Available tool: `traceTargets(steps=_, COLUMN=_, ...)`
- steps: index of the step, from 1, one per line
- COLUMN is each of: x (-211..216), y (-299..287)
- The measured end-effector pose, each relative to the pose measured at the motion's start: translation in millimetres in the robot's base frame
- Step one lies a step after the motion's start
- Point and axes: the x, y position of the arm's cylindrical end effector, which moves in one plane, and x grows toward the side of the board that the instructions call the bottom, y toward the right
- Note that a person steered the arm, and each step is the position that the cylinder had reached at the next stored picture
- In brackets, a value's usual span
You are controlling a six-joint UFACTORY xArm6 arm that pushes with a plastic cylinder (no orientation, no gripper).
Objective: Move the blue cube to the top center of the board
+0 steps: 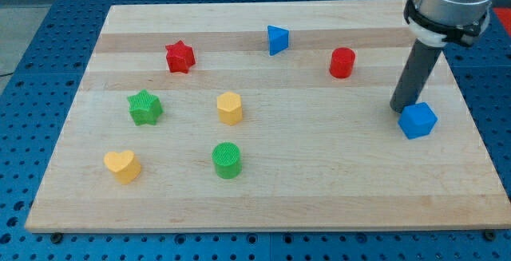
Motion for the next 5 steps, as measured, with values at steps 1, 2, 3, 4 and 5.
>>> traceTargets(steps=1, x=11, y=3)
traceTargets(steps=2, x=4, y=4)
traceTargets(steps=3, x=-12, y=20)
traceTargets(steps=4, x=-7, y=35)
traceTargets(steps=5, x=9, y=33)
